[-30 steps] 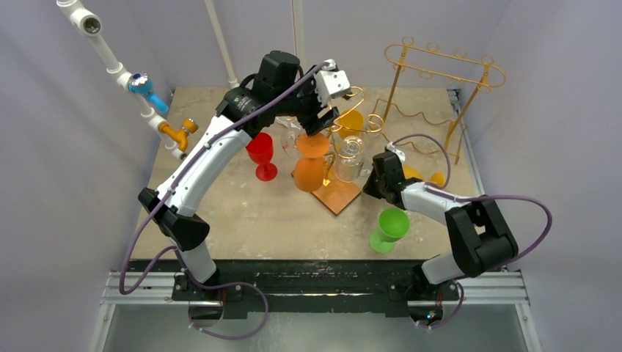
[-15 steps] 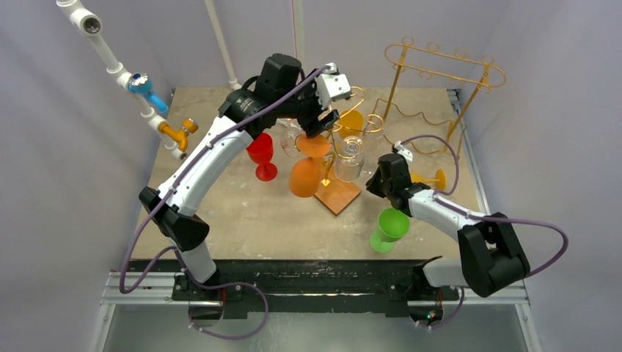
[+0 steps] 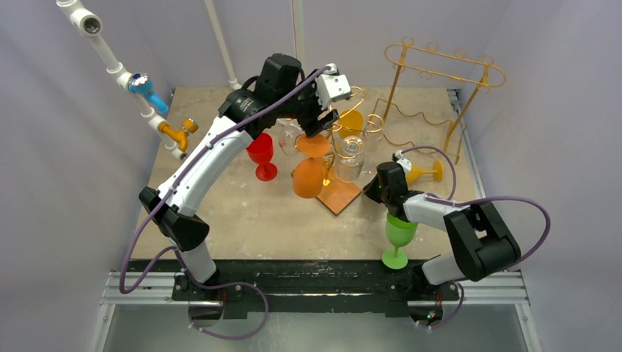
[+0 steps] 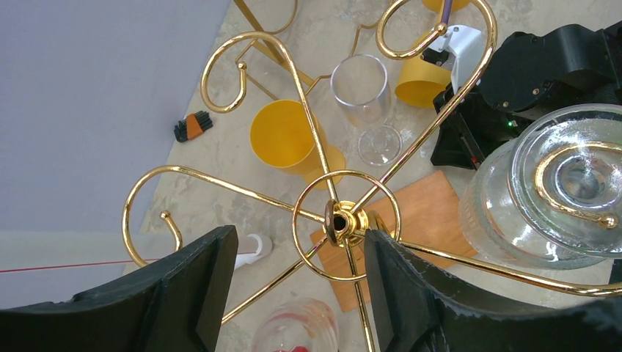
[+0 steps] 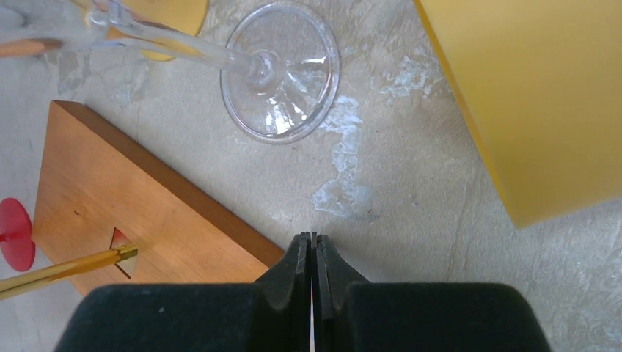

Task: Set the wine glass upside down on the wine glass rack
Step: Adjust the wine rack at the center of the board.

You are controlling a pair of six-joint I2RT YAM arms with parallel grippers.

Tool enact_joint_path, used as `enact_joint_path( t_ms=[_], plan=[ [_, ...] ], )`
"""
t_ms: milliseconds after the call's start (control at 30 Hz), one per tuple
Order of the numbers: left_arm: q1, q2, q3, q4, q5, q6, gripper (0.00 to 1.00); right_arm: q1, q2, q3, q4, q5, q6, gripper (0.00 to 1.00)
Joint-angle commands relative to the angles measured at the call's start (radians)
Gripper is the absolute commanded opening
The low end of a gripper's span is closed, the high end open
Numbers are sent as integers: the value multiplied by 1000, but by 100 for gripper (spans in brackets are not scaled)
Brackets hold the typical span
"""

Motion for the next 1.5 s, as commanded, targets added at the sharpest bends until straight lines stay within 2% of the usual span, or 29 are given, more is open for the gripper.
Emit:
enact_joint_path(
  t_ms=[0,333,633,1167,1267,1467],
  plan=[
    [0,-34,16,5,-20,7,67,2,26,-35,117,13,44,0],
    [0,-38,17,9,-21,10,66,3,-6,-79,205,18,53,0],
    [0,-34,20,2,-26,20,64,22,18,-99,271,-36,63,0],
    [0,-37,15,4,-39,40,61,181,-8,-148,254,20,117,0],
    [0,-36,15,4,-46,48,58,198,-27,-157,238,34,120,0],
    [0,-32,6,-9,-50,74,44,233,-60,-185,229,51,130,0]
  ],
)
